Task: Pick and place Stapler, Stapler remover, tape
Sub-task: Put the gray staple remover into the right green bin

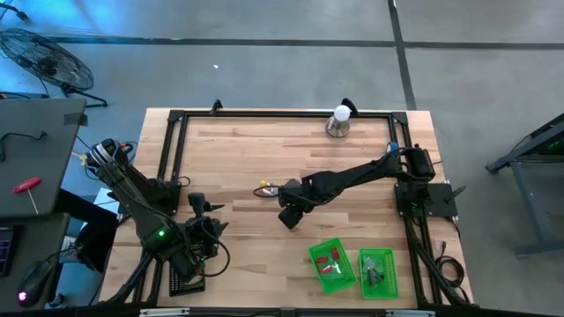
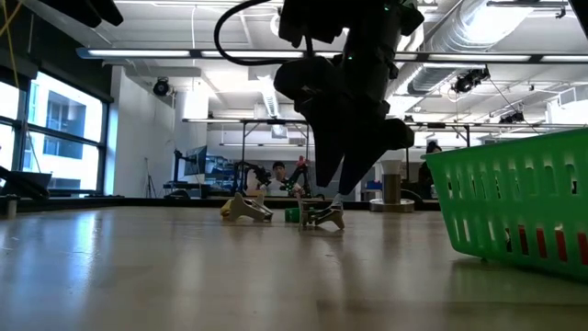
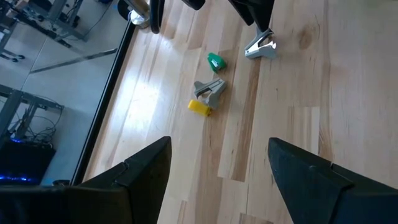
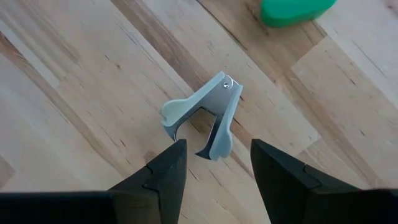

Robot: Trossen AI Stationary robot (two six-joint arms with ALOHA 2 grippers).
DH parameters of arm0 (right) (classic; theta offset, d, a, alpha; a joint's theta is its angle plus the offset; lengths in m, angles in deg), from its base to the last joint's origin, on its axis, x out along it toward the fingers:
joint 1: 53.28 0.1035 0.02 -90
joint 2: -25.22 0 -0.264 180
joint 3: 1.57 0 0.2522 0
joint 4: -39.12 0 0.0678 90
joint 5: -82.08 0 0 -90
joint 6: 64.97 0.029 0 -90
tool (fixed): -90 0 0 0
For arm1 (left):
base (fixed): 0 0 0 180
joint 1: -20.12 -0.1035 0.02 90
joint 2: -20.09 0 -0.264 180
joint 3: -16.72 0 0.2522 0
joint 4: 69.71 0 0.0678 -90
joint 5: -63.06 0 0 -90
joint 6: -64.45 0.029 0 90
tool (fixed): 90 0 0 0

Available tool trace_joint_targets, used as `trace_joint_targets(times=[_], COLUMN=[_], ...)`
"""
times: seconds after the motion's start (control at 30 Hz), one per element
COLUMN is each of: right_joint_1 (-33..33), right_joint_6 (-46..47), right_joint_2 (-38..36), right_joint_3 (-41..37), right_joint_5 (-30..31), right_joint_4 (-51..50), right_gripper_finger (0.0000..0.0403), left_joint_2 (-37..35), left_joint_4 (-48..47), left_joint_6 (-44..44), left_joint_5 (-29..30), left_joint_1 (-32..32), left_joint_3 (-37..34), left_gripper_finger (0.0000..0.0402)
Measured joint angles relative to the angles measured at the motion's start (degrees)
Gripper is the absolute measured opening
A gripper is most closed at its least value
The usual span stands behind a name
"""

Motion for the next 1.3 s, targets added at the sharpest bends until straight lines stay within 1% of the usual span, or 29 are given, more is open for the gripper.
trace_joint_targets(times=[0.6,1.3], right_joint_1=[0.73,0.73], right_joint_6=[-1.23,-2.77], right_joint_2=[0.92,2.71], right_joint_3=[0.02,0.0], right_joint_5=[0.76,-0.41], right_joint_4=[0.14,0.14], right_gripper_finger=[0.0169,0.0169], left_joint_2=[-0.02,-0.02], left_joint_4=[0.15,0.13], left_joint_6=[-0.39,-0.48], left_joint_5=[0.02,-0.25], left_joint_1=[0.0,0.0], left_joint_3=[0.0,0.0], left_gripper_finger=[0.0259,0.0259])
